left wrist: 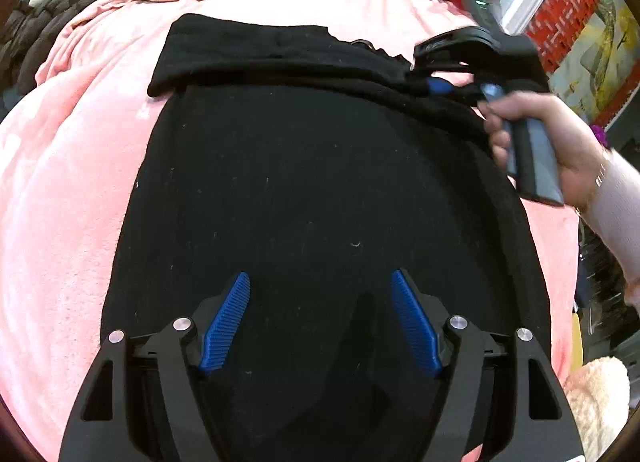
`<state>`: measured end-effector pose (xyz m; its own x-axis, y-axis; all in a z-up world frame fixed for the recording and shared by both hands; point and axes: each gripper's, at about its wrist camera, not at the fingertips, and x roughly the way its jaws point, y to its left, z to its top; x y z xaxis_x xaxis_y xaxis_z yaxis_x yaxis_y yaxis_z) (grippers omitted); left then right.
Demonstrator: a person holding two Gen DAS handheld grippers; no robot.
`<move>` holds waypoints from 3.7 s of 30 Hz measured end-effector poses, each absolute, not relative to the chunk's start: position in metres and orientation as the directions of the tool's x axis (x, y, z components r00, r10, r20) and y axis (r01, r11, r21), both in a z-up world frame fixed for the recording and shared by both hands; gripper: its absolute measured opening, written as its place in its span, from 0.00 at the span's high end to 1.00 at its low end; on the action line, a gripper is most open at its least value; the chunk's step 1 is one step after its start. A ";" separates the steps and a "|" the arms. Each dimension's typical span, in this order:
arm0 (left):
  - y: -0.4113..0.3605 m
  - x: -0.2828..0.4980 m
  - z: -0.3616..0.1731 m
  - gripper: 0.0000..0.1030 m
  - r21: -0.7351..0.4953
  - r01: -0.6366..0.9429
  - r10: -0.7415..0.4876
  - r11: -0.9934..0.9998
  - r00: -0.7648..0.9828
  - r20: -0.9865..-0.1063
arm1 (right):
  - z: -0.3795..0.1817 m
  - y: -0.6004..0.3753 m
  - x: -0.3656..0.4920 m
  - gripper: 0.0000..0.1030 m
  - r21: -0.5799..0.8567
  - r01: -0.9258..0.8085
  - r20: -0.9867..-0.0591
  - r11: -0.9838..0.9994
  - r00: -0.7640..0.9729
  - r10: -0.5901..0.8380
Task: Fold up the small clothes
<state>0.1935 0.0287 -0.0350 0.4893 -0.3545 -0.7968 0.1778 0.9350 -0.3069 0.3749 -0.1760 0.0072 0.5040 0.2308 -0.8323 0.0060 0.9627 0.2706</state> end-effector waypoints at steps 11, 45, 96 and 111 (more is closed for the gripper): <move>0.044 0.198 -0.032 0.32 -0.351 0.153 -0.379 0.924 0.504 -0.777 | 0.085 -0.250 0.326 0.96 0.190 0.092 -0.699 0.977 0.712 0.069; 0.096 0.501 -0.037 0.73 -0.217 -0.110 -0.139 0.970 0.482 -0.865 | -0.010 -0.323 0.369 0.89 0.158 0.176 -0.825 0.972 0.565 0.032; 0.101 0.113 -0.018 0.94 -0.250 -0.034 -0.225 0.968 0.336 -0.915 | 0.010 -0.267 -0.012 0.94 0.331 0.212 -0.853 0.920 0.485 0.195; 0.116 0.087 -0.030 0.43 -0.317 -0.140 -0.271 0.938 0.275 -0.922 | -0.004 -0.280 -0.028 0.57 0.254 0.215 -0.913 0.943 0.375 0.161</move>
